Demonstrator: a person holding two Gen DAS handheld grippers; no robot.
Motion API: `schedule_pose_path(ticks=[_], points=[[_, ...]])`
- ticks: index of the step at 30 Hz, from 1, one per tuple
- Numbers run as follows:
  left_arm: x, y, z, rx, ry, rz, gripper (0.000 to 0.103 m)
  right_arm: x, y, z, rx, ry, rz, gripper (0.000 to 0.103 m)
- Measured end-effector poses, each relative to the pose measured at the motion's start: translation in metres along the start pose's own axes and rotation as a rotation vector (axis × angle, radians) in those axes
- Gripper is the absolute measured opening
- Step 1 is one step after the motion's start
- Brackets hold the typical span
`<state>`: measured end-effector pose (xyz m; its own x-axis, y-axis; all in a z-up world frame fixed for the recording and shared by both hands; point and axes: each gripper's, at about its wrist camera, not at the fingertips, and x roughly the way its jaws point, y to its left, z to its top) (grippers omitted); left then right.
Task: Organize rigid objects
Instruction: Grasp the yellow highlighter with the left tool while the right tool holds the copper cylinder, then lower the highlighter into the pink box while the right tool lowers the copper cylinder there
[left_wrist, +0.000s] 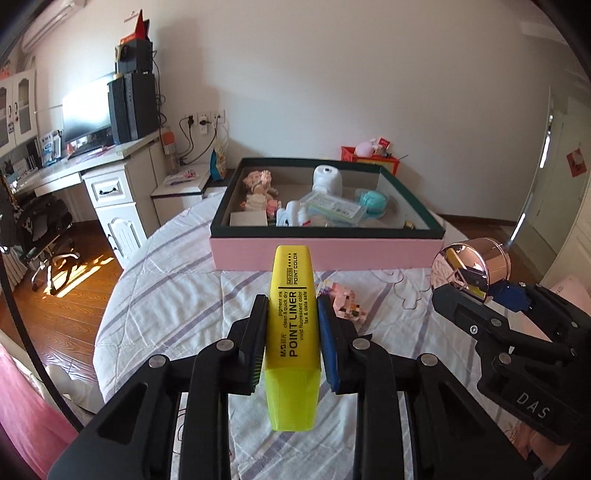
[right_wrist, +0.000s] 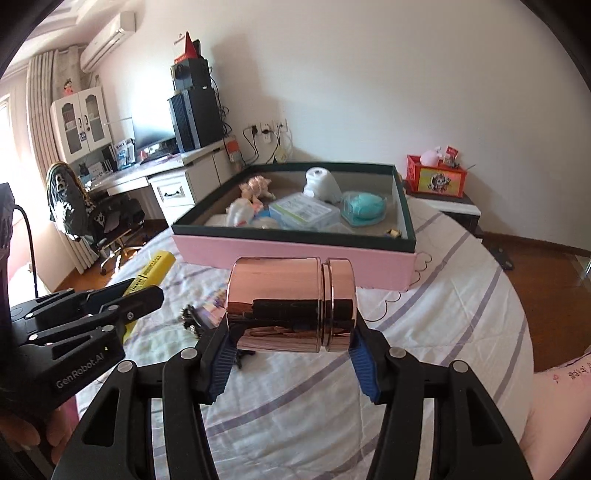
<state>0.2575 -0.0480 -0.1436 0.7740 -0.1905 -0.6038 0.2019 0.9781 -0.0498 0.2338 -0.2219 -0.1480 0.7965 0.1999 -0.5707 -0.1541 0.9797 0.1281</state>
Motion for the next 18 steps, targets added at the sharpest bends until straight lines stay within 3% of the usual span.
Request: schedule_pose_path(ticks=[8, 18], points=[[-0.057, -0.008, 0.009, 0.026, -0.133, 0.023, 0.026, -0.053, 0.023, 0.016, -0.032, -0.112, 0.002, 0.057], [-0.059, -0.013, 0.021, 0.067, -0.154, 0.015, 0.026, -0.064, 0.033, 0.025, -0.058, -0.138, 0.024, 0.057]])
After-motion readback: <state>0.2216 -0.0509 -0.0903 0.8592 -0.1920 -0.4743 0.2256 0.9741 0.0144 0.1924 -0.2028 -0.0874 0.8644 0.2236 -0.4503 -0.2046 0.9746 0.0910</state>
